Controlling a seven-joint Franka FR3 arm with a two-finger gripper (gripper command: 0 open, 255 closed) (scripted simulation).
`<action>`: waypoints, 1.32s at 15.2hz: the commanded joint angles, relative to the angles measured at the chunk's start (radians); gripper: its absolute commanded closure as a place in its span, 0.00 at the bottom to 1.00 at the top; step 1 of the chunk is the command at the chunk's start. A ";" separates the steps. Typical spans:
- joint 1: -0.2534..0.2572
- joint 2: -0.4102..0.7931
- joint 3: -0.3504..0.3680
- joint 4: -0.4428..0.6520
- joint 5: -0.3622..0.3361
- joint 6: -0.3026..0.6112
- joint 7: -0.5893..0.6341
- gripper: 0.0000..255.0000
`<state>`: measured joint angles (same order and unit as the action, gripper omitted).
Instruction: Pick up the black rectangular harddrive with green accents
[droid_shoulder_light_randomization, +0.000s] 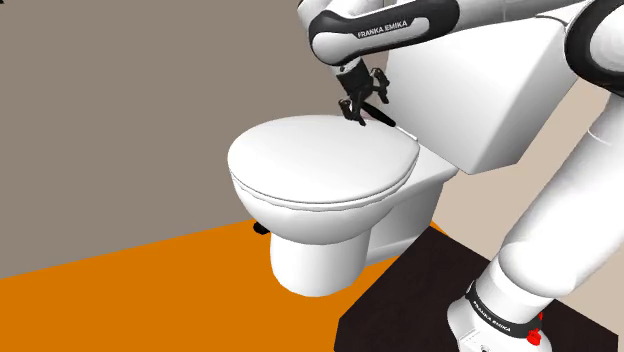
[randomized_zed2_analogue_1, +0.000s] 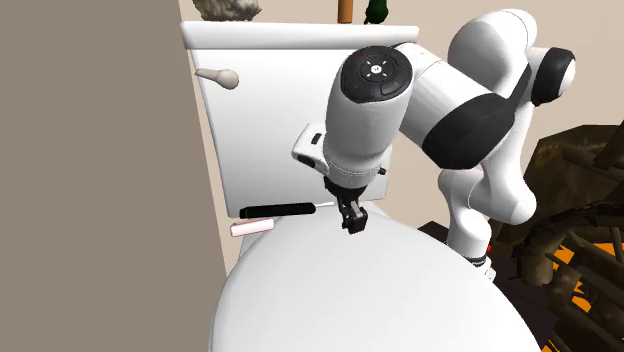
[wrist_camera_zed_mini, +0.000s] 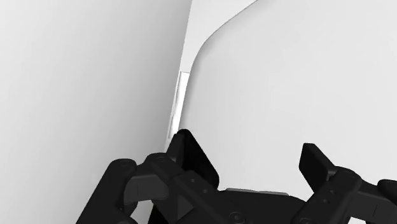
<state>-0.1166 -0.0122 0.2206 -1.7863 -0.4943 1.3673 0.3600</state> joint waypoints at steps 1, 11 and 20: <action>0.002 0.135 0.005 0.148 -0.080 -0.101 0.061 0.00; 0.083 0.589 -0.082 0.695 -0.320 -0.411 0.117 0.00; 0.070 0.581 -0.076 0.626 -0.298 -0.365 0.163 1.00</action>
<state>-0.0461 0.5684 0.1447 -1.1600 -0.7924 1.0015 0.5222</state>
